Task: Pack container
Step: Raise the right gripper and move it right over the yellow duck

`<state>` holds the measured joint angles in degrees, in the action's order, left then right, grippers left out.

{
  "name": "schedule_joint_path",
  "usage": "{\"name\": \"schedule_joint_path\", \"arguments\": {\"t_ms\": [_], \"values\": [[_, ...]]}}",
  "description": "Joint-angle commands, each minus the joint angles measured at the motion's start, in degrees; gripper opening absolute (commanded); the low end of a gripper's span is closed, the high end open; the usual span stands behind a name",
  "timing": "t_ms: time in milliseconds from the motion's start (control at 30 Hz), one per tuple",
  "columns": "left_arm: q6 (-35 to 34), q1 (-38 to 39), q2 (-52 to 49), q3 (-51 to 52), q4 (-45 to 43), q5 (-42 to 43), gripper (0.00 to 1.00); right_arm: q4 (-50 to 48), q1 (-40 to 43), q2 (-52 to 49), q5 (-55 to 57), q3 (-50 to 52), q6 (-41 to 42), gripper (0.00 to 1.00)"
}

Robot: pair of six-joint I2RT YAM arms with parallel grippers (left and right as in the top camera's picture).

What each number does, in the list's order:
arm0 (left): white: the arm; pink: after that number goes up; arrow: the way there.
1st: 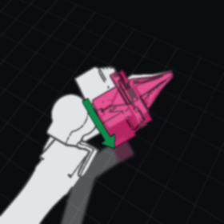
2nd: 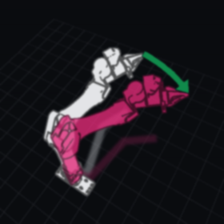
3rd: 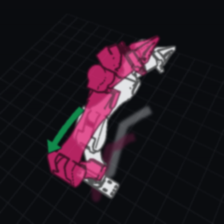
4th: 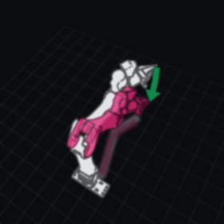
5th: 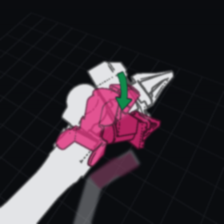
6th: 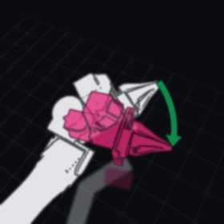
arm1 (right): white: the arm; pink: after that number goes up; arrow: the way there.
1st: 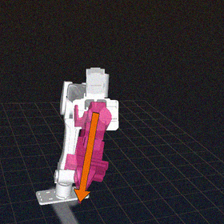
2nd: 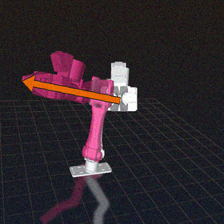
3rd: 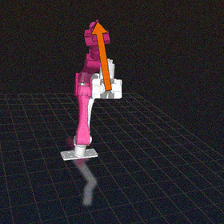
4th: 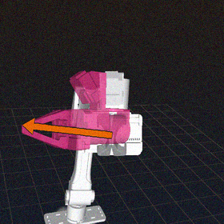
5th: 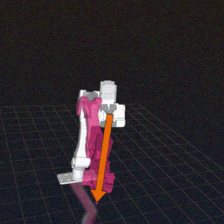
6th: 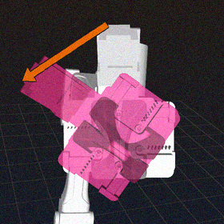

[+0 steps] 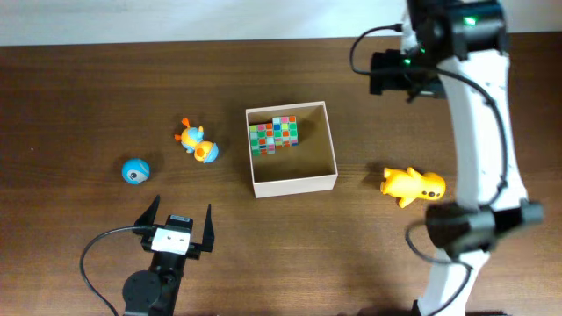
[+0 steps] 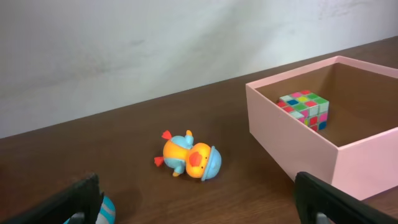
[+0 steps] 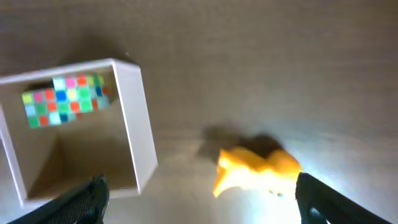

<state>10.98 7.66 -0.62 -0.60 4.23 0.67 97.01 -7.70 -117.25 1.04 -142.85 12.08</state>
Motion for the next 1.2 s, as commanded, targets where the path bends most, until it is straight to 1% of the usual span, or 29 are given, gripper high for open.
{"name": "schedule_joint_path", "arguments": {"t_ms": [0, 167, 233, 267, 300, 367, 500, 600, 633, 733, 900, 1167], "values": [[0.9, -0.3, 0.3, 0.1, 0.4, 0.0, 0.99, 0.3, -0.1, 5.6, 3.9, 7.8, 1.4, 0.9], [0.9, -0.3, 0.3, 0.1, 0.4, 0.0, 0.99, 0.2, 0.6, 9.6, 13.7, 20.7, 9.7, 0.95], [0.9, -0.3, 0.3, 0.1, 0.4, 0.0, 0.99, -1.1, 1.6, 9.7, 14.4, 25.8, 11.9, 0.96], [0.9, -0.3, 0.3, 0.1, 0.4, 0.0, 0.99, -2.6, 2.2, 9.7, 14.4, 28.9, 12.8, 0.99], [0.9, -0.3, 0.3, 0.1, 0.4, 0.0, 0.99, -4.4, 2.9, 9.7, 14.2, 32.1, 13.8, 0.99], [0.9, -0.3, 0.3, 0.1, 0.4, 0.0, 0.99, -9.1, 4.5, 9.6, 12.7, 38.5, 14.4, 0.99], [0.9, -0.3, 0.3, 0.1, 0.4, 0.0, 0.99, -18.3, 9.3, 9.6, 5.8, 49.1, 14.1, 0.99], [0.9, -0.3, 0.3, 0.1, 0.4, 0.0, 0.99, -23.8, 13.4, 9.6, -1.0, 54.7, 10.2, 0.99], [0.9, -0.3, 0.3, 0.1, 0.4, 0.0, 0.99, -24.9, 14.6, 9.6, -2.6, 56.2, 9.3, 1.0], [0.9, -0.3, 0.3, 0.1, 0.4, 0.0, 0.99, -27.6, 16.9, 9.6, -3.8, 60.1, 9.2, 0.96], [0.9, -0.3, 0.3, 0.1, 0.4, 0.0, 0.99, -29.8, 17.3, 9.6, -3.9, 62.3, 9.2, 0.93], [0.9, -0.3, 0.3, 0.1, 0.4, 0.0, 0.99, -33.0, 15.9, 9.6, -3.8, 62.3, 9.2, 0.79]]}}
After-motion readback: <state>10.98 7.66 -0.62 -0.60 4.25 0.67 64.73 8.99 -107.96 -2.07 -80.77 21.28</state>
